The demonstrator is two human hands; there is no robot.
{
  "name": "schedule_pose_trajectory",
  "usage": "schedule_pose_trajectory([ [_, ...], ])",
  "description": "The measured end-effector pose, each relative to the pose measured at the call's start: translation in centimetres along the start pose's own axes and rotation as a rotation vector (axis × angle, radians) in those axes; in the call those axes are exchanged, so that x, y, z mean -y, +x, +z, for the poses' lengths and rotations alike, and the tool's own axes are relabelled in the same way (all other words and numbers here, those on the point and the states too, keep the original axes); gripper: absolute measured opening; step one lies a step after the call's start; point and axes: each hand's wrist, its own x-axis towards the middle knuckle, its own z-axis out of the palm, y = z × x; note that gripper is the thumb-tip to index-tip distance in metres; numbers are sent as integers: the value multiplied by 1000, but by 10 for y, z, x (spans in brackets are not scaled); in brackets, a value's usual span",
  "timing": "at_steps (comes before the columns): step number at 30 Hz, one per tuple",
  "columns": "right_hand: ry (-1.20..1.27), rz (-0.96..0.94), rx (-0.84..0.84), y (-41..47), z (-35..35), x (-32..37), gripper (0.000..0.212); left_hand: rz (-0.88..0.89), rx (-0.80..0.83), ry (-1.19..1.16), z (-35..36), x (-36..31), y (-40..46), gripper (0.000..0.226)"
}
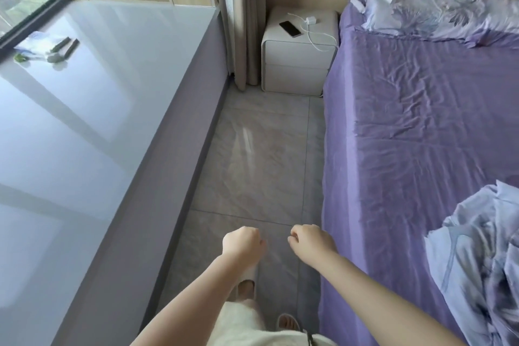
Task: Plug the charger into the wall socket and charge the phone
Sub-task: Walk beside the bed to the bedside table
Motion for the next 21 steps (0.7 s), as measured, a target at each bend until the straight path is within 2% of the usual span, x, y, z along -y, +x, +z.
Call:
schedule_pose_trajectory([
  [11, 83, 137, -77, 95, -62, 32, 32, 104, 2, 59, -99, 31, 109, 35],
  [21, 124, 160, -75, 180, -112, 10, 33, 116, 17, 20, -150, -9, 192, 35],
])
